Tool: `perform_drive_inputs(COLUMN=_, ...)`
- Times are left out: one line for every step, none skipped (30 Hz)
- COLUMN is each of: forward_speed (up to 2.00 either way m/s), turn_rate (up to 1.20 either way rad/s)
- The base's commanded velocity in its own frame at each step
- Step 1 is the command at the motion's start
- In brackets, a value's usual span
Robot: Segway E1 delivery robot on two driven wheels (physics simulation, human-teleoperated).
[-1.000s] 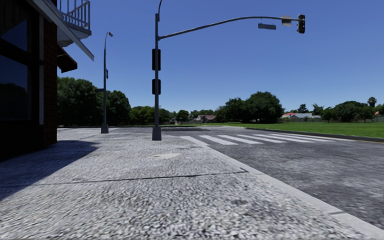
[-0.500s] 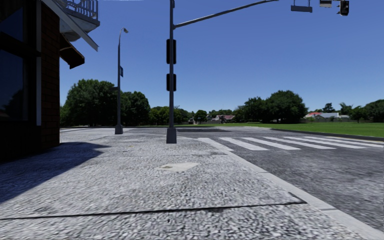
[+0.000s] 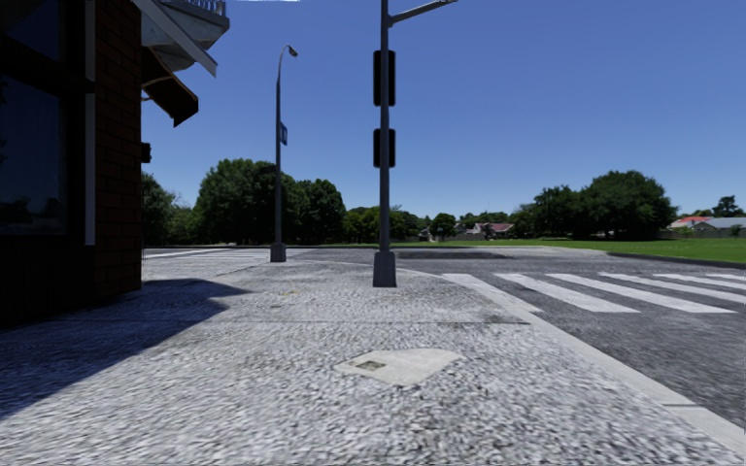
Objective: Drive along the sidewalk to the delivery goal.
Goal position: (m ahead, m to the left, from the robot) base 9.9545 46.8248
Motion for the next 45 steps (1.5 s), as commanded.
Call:
perform_drive_inputs(forward_speed=2.00, turn_rate=0.41)
perform_drive_inputs(forward_speed=2.00, turn_rate=0.41)
perform_drive_inputs(forward_speed=2.00, turn_rate=0.41)
perform_drive_inputs(forward_speed=2.00, turn_rate=0.41)
perform_drive_inputs(forward_speed=2.00, turn_rate=0.41)
perform_drive_inputs(forward_speed=2.00, turn_rate=0.41)
perform_drive_inputs(forward_speed=2.00, turn_rate=0.41)
perform_drive_inputs(forward_speed=2.00, turn_rate=0.41)
perform_drive_inputs(forward_speed=2.00, turn_rate=0.41)
perform_drive_inputs(forward_speed=2.00, turn_rate=0.41)
perform_drive_inputs(forward_speed=2.00, turn_rate=0.41)
perform_drive_inputs(forward_speed=2.00, turn_rate=0.41)
perform_drive_inputs(forward_speed=2.00, turn_rate=0.41)
perform_drive_inputs(forward_speed=2.00, turn_rate=0.41)
perform_drive_inputs(forward_speed=2.00, turn_rate=0.41)
perform_drive_inputs(forward_speed=2.00, turn_rate=0.41)
perform_drive_inputs(forward_speed=2.00, turn_rate=0.41)
perform_drive_inputs(forward_speed=2.00, turn_rate=0.41)
perform_drive_inputs(forward_speed=2.00, turn_rate=0.41)
perform_drive_inputs(forward_speed=2.00, turn_rate=0.41)
perform_drive_inputs(forward_speed=2.00, turn_rate=0.41)
perform_drive_inputs(forward_speed=2.00, turn_rate=0.41)
perform_drive_inputs(forward_speed=2.00, turn_rate=0.00)
perform_drive_inputs(forward_speed=2.00, turn_rate=0.00)
perform_drive_inputs(forward_speed=2.00, turn_rate=0.00)
perform_drive_inputs(forward_speed=2.00, turn_rate=0.00)
perform_drive_inputs(forward_speed=2.00, turn_rate=0.00)
perform_drive_inputs(forward_speed=2.00, turn_rate=0.00)
perform_drive_inputs(forward_speed=2.00, turn_rate=0.00)
perform_drive_inputs(forward_speed=2.00, turn_rate=0.00)
perform_drive_inputs(forward_speed=2.00, turn_rate=0.00)
perform_drive_inputs(forward_speed=2.00, turn_rate=0.00)
perform_drive_inputs(forward_speed=2.00, turn_rate=0.00)
perform_drive_inputs(forward_speed=2.00, turn_rate=0.00)
perform_drive_inputs(forward_speed=2.00, turn_rate=0.00)
perform_drive_inputs(forward_speed=2.00, turn_rate=0.00)
perform_drive_inputs(forward_speed=2.00, turn_rate=0.00)
perform_drive_inputs(forward_speed=2.00, turn_rate=0.00)
perform_drive_inputs(forward_speed=2.00, turn_rate=0.00)
perform_drive_inputs(forward_speed=2.00, turn_rate=0.00)
perform_drive_inputs(forward_speed=2.00, turn_rate=0.00)
perform_drive_inputs(forward_speed=2.00, turn_rate=0.00)
perform_drive_inputs(forward_speed=2.00, turn_rate=0.00)
perform_drive_inputs(forward_speed=2.00, turn_rate=0.00)
perform_drive_inputs(forward_speed=2.00, turn_rate=0.00)
